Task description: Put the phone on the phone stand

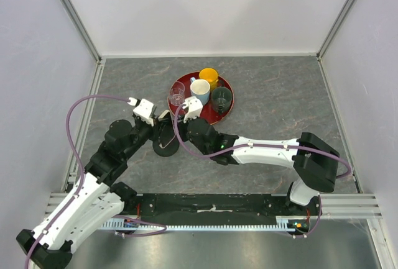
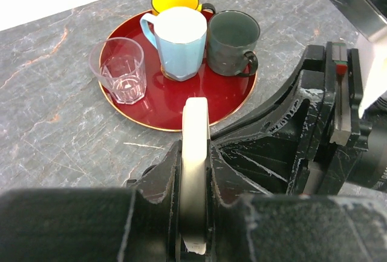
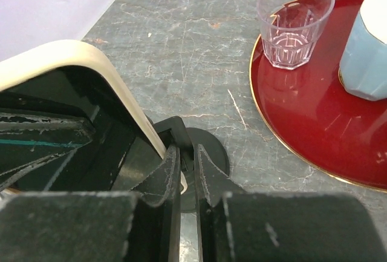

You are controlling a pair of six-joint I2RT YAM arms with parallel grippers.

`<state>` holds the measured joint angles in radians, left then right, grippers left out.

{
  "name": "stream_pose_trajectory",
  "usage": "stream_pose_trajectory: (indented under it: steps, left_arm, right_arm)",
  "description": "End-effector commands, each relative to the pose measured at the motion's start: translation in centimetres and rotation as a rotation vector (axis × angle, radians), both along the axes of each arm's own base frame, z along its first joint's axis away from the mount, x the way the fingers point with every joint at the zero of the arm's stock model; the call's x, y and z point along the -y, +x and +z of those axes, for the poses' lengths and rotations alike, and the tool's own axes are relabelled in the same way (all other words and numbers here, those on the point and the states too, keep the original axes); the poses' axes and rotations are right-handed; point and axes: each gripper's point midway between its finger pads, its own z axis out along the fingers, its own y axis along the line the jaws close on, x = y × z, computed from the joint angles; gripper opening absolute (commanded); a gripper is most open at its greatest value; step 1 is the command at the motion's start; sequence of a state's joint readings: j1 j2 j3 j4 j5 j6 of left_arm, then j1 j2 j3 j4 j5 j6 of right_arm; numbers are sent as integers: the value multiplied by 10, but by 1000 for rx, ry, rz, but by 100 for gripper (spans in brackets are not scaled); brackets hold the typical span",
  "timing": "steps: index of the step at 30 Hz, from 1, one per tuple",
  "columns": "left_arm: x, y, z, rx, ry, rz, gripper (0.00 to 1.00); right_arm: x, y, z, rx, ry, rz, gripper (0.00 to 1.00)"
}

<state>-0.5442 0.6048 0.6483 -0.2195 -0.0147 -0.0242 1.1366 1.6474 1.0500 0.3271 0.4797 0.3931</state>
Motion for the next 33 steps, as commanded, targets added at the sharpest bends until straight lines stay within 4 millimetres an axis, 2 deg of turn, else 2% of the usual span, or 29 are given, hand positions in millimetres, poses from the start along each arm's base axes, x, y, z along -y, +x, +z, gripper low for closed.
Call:
stream_pose_trajectory:
  steps: [1, 4, 5, 6, 7, 9, 10, 13, 20, 21, 22, 23, 24, 25, 26, 27, 28, 29, 30, 31, 32, 33]
  left_arm:
    - [-100, 25, 29, 95, 165, 550, 2]
    - [-100, 25, 17, 75, 218, 592, 2]
    - [-96, 25, 11, 70, 230, 569, 2]
    - [-82, 27, 13, 91, 206, 495, 2]
    - [-76, 26, 11, 104, 214, 460, 2]
    - [-66, 25, 6, 109, 222, 392, 2]
    - [-63, 24, 4, 113, 252, 364, 2]
    - [-63, 22, 1, 94, 257, 357, 2]
    - [-39, 18, 1, 106, 220, 217, 2]
    - [-36, 17, 1, 106, 220, 198, 2]
    - [-34, 16, 0, 108, 226, 184, 2]
    - [-33, 14, -1, 108, 224, 169, 2]
    - [-26, 11, 0, 108, 217, 128, 2]
    - [-25, 9, 0, 109, 209, 116, 2]
    - [-23, 7, 1, 112, 197, 105, 2]
    - [-20, 6, 2, 113, 192, 86, 2]
    - [-19, 4, 2, 113, 188, 76, 2]
    - [-19, 4, 0, 110, 191, 72, 2]
    - [-17, 3, 1, 115, 192, 62, 2]
    - [-17, 3, -1, 111, 194, 59, 2]
    - [-16, 3, 0, 112, 192, 56, 2]
    - [-13, 2, -1, 110, 193, 33, 2]
  right_arm:
    - [74, 34, -11, 4, -81, -374, 0]
    - [72, 31, -7, -4, -54, -380, 0]
    - [66, 28, -6, -20, -41, -350, 0]
    - [61, 26, -8, -25, -44, -332, 0]
    - [50, 21, 0, -25, -30, -307, 0]
    - [41, 12, 4, -22, -43, -275, 0]
    - [34, 3, 9, -21, -34, -249, 0]
    - [29, -9, 15, -20, -27, -217, 0]
    - [5, -39, 28, -14, -44, -74, 1]
    - [2, -44, 40, -4, -7, -29, 6]
    - [1, -53, 33, -17, -16, 29, 13]
    - [2, -58, 33, -22, -20, 60, 31]
    - [3, -63, 41, -8, -13, 103, 38]
    - [3, -73, 35, -14, -34, 166, 44]
    - [5, -78, 34, 17, -69, 223, 55]
    - [9, -78, 41, 34, -66, 264, 60]
    - [7, -88, 34, 21, -81, 360, 63]
    - [12, -89, 36, 45, -103, 397, 65]
    - [19, -86, 27, 38, -114, 436, 66]
    - [22, -89, 25, 44, -110, 482, 67]
    - [24, -98, 34, 54, -78, 552, 70]
    - [30, -93, 37, 76, -68, 584, 72]
